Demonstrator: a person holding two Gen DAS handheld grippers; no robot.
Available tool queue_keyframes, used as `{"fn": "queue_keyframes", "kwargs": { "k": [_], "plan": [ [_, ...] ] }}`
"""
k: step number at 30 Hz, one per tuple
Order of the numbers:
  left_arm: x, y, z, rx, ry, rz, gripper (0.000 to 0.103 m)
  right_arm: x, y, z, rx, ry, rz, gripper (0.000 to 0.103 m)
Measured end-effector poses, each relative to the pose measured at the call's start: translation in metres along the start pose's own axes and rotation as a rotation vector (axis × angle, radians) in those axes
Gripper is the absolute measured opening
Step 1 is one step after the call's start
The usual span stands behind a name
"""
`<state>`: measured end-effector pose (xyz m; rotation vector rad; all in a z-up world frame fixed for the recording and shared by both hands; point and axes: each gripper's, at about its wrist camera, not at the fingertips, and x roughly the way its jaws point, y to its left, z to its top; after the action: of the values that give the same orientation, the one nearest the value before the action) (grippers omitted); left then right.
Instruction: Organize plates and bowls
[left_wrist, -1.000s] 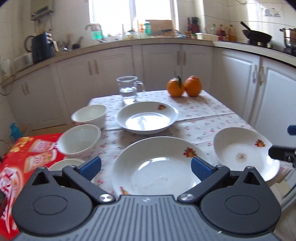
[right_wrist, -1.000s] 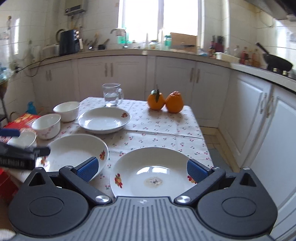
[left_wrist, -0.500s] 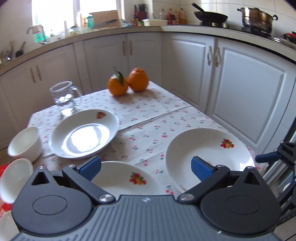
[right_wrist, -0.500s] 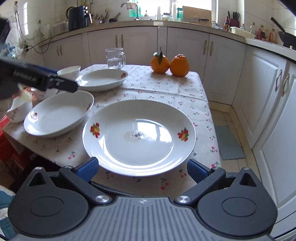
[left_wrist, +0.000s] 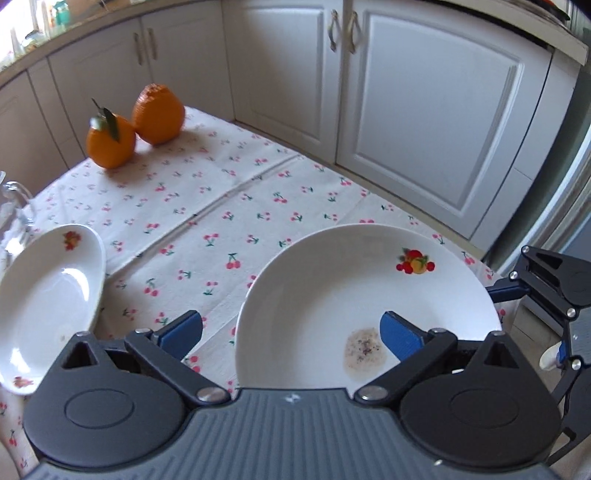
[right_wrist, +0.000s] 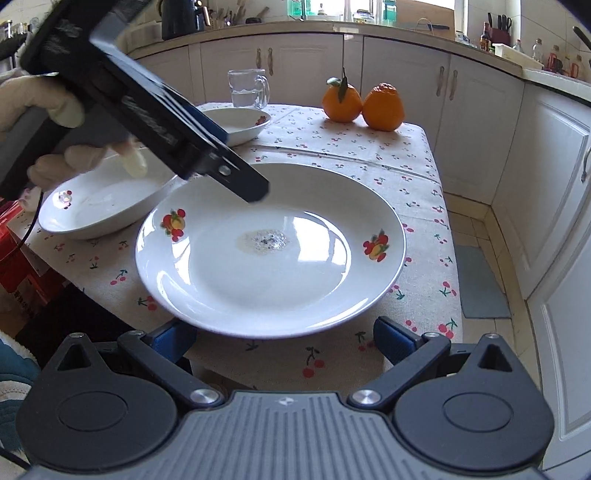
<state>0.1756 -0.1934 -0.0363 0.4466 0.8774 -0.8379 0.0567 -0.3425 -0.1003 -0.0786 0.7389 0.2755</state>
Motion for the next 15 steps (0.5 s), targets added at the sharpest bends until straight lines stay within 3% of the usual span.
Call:
{"fn": "queue_keyframes", "kwargs": {
  "k": [7, 15],
  "plan": [
    [0.02, 0.006, 0.01, -0.005, 0.083, -0.09, 0.086, 0.001, -0.003, -0.001, -0.015, -0.022, 0.022, 0.103],
    [0.025, 0.006, 0.013, 0.017, 0.117, -0.107, 0.079, 0.003, -0.003, 0.001, -0.034, -0.024, 0.041, 0.103]
  ]
}}
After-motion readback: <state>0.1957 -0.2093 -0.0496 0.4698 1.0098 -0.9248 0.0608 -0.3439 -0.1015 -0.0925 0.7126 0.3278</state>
